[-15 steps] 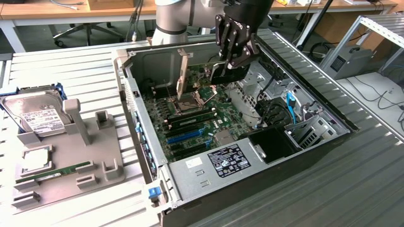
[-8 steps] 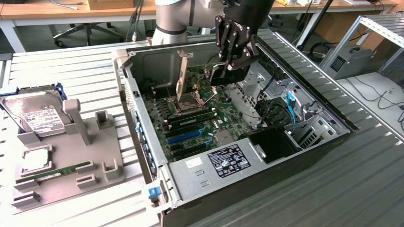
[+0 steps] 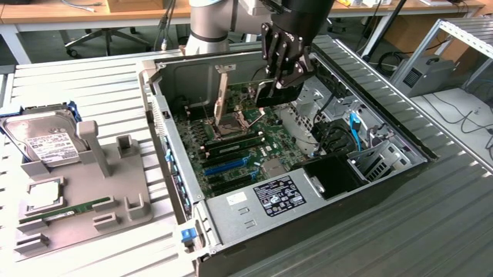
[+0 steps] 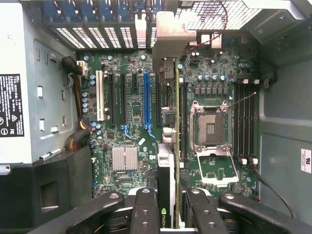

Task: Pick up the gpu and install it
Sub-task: 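Insert the gpu into the slot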

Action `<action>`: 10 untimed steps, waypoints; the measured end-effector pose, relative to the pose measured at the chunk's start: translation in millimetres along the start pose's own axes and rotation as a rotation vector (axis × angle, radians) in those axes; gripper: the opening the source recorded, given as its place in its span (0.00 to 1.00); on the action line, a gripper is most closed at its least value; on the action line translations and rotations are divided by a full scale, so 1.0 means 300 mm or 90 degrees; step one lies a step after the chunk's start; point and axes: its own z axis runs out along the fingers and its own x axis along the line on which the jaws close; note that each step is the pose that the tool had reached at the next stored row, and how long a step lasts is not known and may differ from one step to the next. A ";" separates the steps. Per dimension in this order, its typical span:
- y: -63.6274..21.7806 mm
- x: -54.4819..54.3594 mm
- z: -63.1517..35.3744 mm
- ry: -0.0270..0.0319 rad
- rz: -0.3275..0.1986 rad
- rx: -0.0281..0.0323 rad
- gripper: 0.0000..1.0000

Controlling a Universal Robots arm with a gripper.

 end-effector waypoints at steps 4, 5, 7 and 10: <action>0.000 0.000 0.000 -0.0002 0.000 0.0001 0.27; 0.000 0.000 0.001 -0.0002 0.000 0.0001 0.27; 0.000 0.000 0.006 -0.0002 0.000 0.0001 0.27; 0.000 0.001 0.014 -0.0002 0.000 0.0001 0.27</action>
